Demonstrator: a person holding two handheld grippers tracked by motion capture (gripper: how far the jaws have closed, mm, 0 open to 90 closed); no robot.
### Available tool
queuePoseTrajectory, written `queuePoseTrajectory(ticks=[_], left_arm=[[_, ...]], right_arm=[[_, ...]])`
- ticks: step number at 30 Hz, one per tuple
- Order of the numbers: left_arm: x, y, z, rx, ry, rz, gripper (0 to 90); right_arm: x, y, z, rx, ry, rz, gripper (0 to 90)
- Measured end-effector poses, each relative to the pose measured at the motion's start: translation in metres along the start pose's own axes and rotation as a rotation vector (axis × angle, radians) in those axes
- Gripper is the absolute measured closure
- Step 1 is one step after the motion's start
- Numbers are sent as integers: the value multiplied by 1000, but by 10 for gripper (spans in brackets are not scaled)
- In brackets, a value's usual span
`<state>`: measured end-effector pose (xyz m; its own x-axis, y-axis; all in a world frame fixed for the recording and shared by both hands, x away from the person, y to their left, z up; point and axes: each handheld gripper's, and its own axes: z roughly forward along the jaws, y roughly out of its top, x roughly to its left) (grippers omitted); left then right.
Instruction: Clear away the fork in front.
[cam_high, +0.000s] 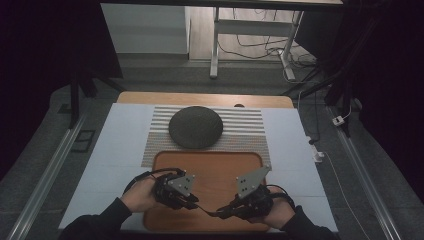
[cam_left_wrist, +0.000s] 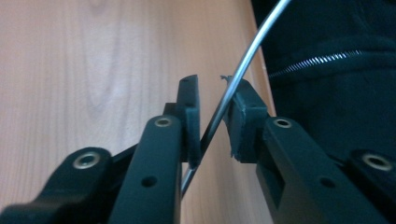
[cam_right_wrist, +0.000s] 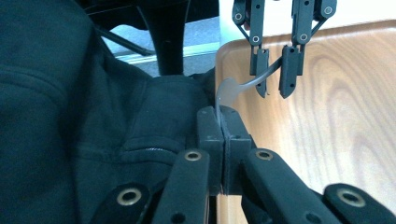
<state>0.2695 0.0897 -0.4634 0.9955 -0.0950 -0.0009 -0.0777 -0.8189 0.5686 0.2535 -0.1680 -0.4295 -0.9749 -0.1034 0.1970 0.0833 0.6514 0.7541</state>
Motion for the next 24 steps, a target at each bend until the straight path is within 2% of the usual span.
queuePoseTrajectory(ticks=[3,6,9,11,15,17,19,22,24], left_arm=[[-2,1,0,0,-4,24,782],[-5,2,0,11,-21,69,802],[-8,2,2,35,-34,97,833],[-9,2,3,46,-43,106,854],[-7,0,3,50,-36,62,857],[-7,0,2,35,-40,4,857],[-5,0,0,24,-46,-32,857],[-3,-1,-2,13,-43,-77,857],[-1,-2,-2,5,-40,-120,857]], right_arm=[[-1,0,0,-2,19,8,891],[-3,-2,-1,-14,42,22,883],[-5,-4,-1,-18,28,31,848],[-7,-5,-1,-21,-7,43,807],[-9,-7,0,-17,-59,75,756],[-10,-8,0,-23,-98,94,711],[-11,-8,-1,-43,-139,129,660],[-13,-9,-6,-76,-193,155,582],[-13,-11,-8,-88,-228,168,526]])
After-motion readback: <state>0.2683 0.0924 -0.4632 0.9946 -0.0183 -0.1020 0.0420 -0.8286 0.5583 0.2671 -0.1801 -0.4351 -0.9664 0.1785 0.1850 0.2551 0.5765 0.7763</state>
